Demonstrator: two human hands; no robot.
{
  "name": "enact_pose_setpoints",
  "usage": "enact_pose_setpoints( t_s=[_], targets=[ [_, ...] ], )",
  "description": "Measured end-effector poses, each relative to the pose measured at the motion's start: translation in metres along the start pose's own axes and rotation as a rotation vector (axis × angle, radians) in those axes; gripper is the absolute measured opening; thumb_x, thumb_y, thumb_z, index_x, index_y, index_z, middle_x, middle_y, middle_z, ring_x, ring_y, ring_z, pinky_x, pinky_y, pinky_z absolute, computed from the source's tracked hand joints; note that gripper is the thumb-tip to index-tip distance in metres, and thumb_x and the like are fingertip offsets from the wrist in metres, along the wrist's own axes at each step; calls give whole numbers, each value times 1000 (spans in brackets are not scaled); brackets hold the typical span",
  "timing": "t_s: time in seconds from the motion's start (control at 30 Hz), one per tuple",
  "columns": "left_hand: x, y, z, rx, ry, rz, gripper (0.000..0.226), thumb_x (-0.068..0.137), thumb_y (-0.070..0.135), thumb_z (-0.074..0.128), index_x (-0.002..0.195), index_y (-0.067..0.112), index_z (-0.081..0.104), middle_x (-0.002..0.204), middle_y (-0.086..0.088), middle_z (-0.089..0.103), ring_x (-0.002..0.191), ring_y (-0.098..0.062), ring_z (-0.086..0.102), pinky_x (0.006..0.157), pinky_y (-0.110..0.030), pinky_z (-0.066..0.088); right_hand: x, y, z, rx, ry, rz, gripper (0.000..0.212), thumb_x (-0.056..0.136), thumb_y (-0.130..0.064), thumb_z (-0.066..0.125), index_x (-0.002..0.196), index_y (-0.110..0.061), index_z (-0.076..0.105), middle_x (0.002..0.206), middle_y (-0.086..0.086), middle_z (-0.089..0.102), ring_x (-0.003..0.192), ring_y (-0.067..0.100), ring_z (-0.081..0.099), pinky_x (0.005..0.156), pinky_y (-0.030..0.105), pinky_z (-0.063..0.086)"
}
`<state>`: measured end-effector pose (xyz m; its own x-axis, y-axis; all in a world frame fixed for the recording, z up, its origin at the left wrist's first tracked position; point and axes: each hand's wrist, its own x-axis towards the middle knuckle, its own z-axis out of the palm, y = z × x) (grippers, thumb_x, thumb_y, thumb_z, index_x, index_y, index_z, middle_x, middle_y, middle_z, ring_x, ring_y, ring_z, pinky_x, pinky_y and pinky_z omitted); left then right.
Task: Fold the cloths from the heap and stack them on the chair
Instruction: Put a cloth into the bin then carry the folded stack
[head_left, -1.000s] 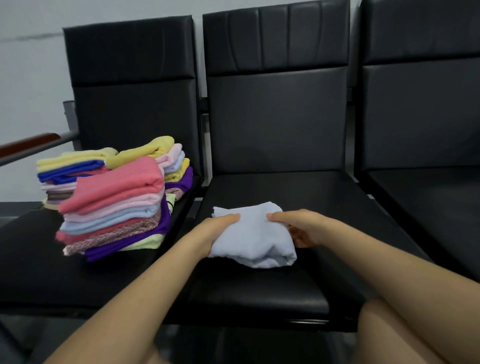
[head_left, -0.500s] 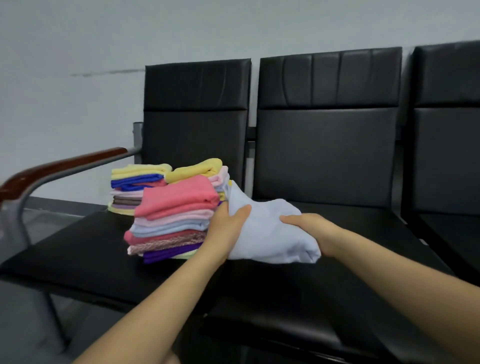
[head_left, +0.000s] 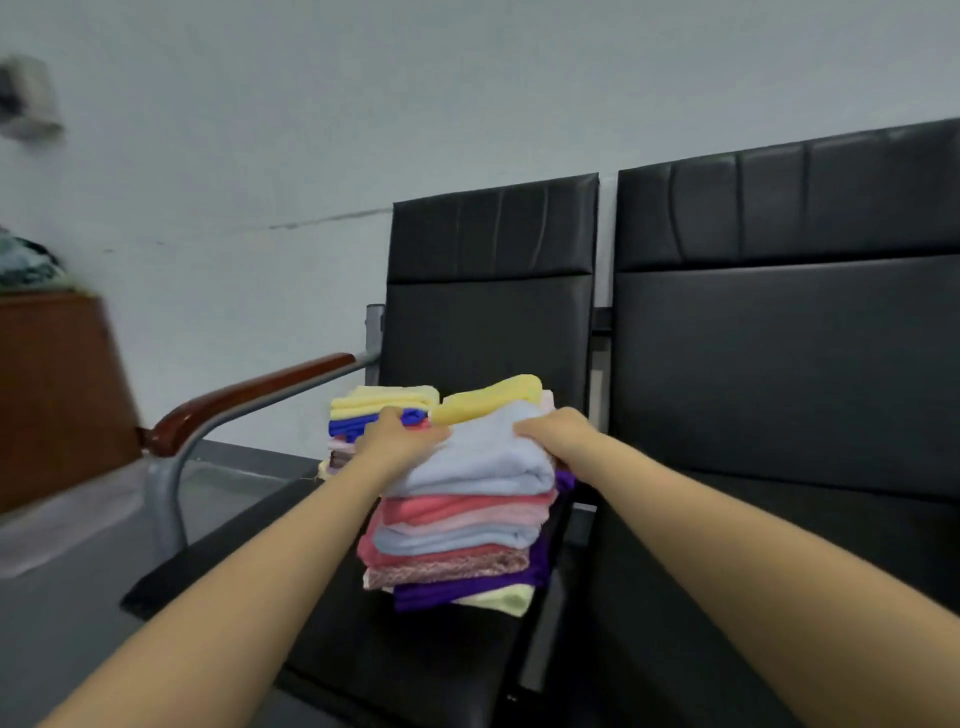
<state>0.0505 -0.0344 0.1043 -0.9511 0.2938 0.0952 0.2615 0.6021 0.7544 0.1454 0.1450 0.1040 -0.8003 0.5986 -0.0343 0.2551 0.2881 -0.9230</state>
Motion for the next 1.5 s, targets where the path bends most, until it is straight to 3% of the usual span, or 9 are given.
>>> enact_pose_setpoints(
  t_s=[0.1,0.2,0.4,0.53,0.73,0.87,1.0,1.27,1.5],
  targets=[
    [4,-32,15,-217,-191,-150,111,53,66,81,142,13,40,137,-15,52,120,-34,54,102,-43,45,10,24,10,-133,-82,92,53,88,-48,59,126,-14,45,118,6,59,90,19,55,74,31,50],
    [4,-57,26,-509,-360,-262,83,54,53,85,120,9,62,106,-13,71,90,-30,68,90,-46,54,3,51,12,8,-324,437,62,84,-51,60,129,-10,53,120,9,60,106,26,58,91,42,49],
    [-3,-72,9,-438,-618,-389,99,42,72,83,120,14,62,118,-18,67,111,-38,60,100,-50,45,-26,70,28,343,-342,574,118,31,-81,76,128,-16,56,130,13,57,114,34,55,98,50,40],
    [-28,-76,14,-593,-740,-388,92,41,55,93,114,3,69,114,-21,68,98,-34,68,87,-42,55,-49,74,9,371,-330,602,97,58,-76,69,128,-10,57,131,17,55,118,34,51,108,50,31],
    [-93,-40,31,-666,-754,-212,48,89,50,54,118,13,64,105,-16,73,84,-24,73,64,-29,58,-114,86,-34,516,-293,547,77,63,-73,65,108,-10,66,108,17,67,112,34,55,102,48,39],
    [-125,-3,41,-695,-779,-62,55,85,57,51,125,20,57,109,-14,72,94,-26,72,69,-31,58,-156,79,-73,719,-184,389,63,82,-70,52,87,-12,75,79,9,75,88,26,63,77,40,48],
    [-151,39,58,-701,-810,-8,61,84,64,49,125,19,59,110,-12,72,98,-25,71,75,-33,56,-192,75,-127,661,-163,341,77,79,-78,47,82,-9,80,99,13,74,88,26,70,82,40,50],
    [-194,125,126,-719,-967,148,42,96,50,44,105,16,67,86,-9,75,73,-17,73,58,-22,55,-241,90,-227,693,95,316,52,90,-53,54,74,-7,74,68,5,70,59,19,68,68,33,49],
    [-220,186,221,-772,-1060,227,51,94,49,53,128,11,59,105,-14,71,87,-22,71,67,-25,55,-274,116,-289,940,431,189,28,97,-24,50,76,-10,63,74,15,70,77,25,56,74,36,44]
  ],
)
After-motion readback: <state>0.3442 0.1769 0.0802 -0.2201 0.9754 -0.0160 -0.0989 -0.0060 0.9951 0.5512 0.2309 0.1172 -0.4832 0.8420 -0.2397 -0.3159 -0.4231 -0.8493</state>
